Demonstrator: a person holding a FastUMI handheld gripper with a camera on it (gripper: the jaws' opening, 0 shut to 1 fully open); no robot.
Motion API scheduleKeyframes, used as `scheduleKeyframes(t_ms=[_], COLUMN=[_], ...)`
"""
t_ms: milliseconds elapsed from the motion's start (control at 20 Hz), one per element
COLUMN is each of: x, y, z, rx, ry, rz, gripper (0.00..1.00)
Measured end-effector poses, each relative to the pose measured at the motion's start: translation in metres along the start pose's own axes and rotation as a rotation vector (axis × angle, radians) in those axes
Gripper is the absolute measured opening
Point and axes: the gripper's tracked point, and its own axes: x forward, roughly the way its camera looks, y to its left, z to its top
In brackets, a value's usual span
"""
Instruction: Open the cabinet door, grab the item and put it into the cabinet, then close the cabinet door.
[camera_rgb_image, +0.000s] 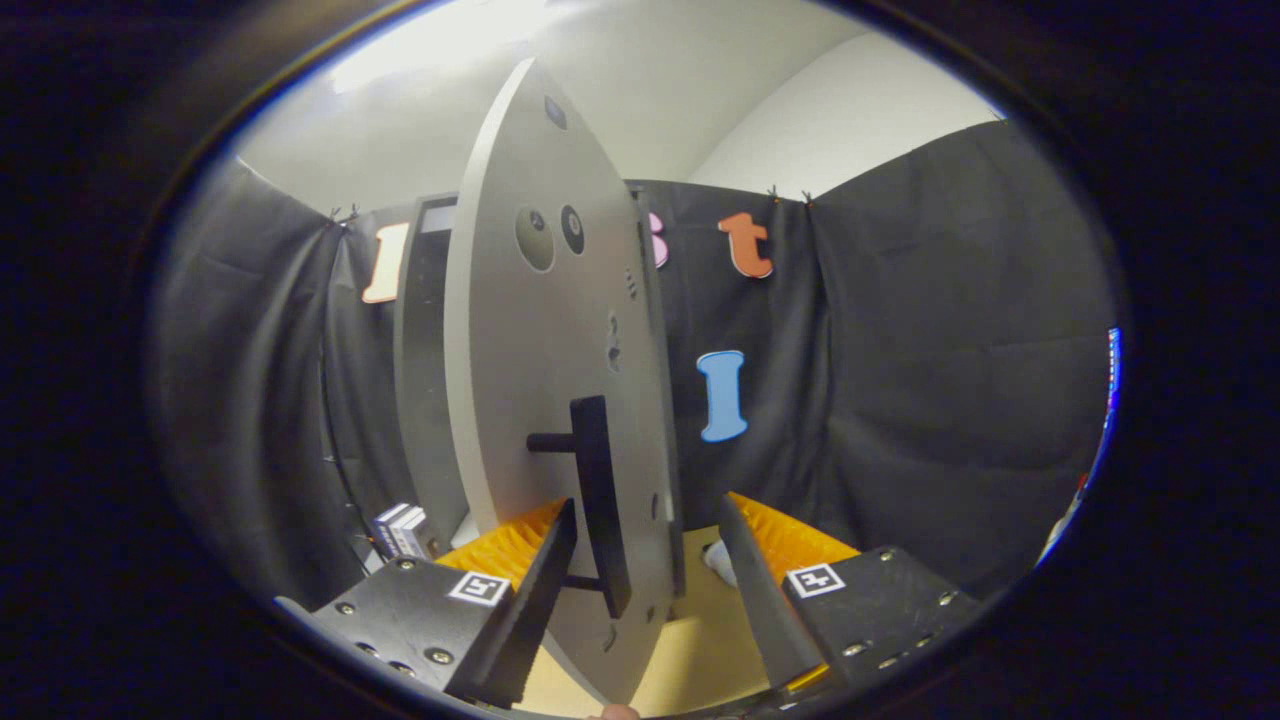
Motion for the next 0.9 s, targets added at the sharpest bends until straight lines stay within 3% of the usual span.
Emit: scheduleKeyframes(t_ms=[500,900], x=[0.055,0.084], y=[0.093,0.132], z=[-0.041,-0.051], rx=[-0.017,0.009], ry=[0.116,0.145], rz=[0.186,0.243], gripper=[0.94,0.97])
